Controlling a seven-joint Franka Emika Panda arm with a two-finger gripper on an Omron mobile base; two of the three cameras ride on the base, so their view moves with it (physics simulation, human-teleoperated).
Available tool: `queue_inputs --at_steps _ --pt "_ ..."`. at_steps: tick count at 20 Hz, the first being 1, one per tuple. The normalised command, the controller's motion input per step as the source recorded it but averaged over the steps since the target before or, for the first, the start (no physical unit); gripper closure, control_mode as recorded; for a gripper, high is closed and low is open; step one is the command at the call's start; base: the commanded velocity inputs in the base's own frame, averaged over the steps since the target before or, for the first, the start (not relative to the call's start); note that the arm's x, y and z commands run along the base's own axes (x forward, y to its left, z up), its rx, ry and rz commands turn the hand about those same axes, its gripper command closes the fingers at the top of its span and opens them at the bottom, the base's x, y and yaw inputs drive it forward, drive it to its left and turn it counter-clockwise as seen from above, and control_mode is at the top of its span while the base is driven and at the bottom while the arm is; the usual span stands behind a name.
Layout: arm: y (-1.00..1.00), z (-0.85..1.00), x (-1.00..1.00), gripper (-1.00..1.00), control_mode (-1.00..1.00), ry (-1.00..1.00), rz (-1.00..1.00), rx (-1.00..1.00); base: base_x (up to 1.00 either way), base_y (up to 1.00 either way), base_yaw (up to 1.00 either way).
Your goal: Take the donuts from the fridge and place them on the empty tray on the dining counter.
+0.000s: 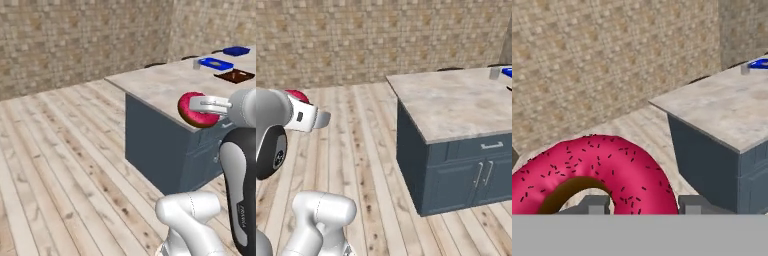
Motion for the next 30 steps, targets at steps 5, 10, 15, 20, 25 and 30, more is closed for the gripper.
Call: queue_inputs --at_steps 5,10,15,20,25,30 --pt "0.0 0.0 0.0 1.0 1.0 0.0 0.0 0.0 1.0 1.0 -0.4" --pt "0.0 0.0 0.0 1.0 1.0 0.0 0.0 0.0 1.0 1.0 -0.4" --pt "0.0 0.0 0.0 1.0 1.0 0.0 0.0 0.0 1.0 1.0 -0.42" --pt "0.0 0.0 0.0 1.0 1.0 0.0 0.0 0.0 0.8 1.0 -0.26" --pt "0.0 0.0 0.0 1.0 1.0 0.0 0.0 0.0 0.56 1.0 -0.15" --pt "0.0 0.0 0.0 1.0 1.0 0.0 0.0 0.0 0.85 1.0 -0.38"
